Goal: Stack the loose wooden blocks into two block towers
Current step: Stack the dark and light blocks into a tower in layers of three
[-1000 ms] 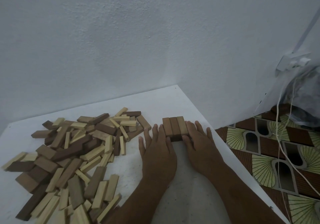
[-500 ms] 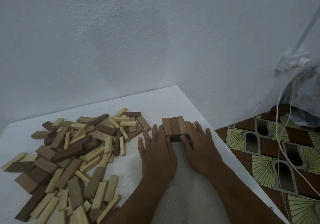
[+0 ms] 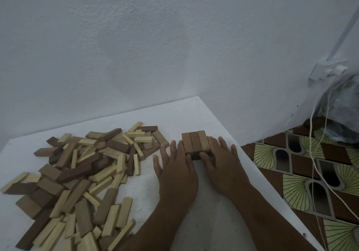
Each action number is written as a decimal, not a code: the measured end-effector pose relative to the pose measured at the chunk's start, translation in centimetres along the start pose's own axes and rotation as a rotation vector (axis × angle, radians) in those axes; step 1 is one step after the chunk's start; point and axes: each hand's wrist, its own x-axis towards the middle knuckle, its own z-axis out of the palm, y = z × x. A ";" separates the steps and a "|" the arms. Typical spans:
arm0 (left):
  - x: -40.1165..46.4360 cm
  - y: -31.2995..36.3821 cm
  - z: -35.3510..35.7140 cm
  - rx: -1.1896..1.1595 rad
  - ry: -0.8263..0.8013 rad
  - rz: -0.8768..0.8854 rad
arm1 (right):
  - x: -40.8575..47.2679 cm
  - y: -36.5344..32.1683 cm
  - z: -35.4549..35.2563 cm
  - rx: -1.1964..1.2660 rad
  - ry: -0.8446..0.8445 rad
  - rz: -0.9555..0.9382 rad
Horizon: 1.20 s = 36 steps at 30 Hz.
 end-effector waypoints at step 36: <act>3.2 -9.1 -10.2 0.224 -0.053 0.048 | 1.8 -11.3 3.6 -0.140 -0.175 -0.314</act>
